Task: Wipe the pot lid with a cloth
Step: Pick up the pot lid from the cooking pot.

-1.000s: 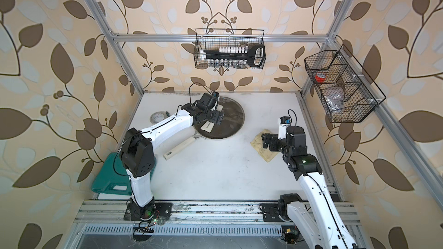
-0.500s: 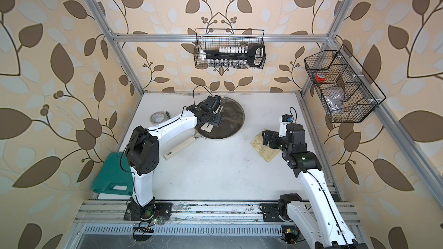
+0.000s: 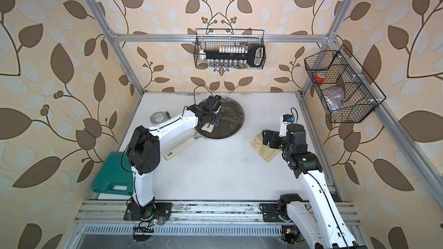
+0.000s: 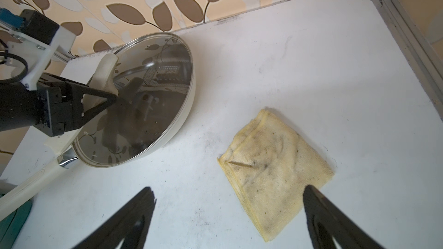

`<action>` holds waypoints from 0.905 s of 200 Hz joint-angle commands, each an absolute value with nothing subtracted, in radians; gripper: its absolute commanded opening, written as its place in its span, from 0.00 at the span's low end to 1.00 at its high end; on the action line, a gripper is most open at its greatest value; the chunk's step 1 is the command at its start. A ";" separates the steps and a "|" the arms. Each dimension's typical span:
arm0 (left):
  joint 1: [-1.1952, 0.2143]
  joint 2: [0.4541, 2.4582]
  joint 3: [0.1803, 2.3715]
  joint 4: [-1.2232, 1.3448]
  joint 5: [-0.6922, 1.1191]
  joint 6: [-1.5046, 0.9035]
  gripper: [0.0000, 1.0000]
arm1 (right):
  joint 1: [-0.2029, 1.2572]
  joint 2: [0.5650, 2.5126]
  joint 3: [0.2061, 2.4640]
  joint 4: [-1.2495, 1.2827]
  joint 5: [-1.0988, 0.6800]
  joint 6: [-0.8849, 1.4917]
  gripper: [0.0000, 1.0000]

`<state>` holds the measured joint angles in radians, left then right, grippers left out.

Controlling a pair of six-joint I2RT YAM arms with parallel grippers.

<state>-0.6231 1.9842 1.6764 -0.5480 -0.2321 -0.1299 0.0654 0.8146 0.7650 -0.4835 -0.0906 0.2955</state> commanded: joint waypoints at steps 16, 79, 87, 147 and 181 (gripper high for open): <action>-0.632 1.955 1.761 -0.564 -0.238 -0.122 0.00 | 0.067 0.835 0.838 -0.498 -0.105 0.326 0.96; -0.631 1.864 1.793 -0.509 -0.234 -0.106 0.00 | 0.065 0.878 0.871 -0.518 -0.141 0.352 0.96; -0.632 1.853 1.792 -0.500 -0.230 -0.106 0.00 | 0.065 0.874 0.867 -0.511 -0.141 0.354 0.96; -0.629 1.780 1.781 -0.429 -0.201 -0.121 0.00 | 0.066 0.877 0.868 -0.506 -0.148 0.354 0.96; -0.629 1.751 1.784 -0.416 -0.204 -0.123 0.00 | 0.066 0.881 0.861 -0.502 -0.151 0.355 0.96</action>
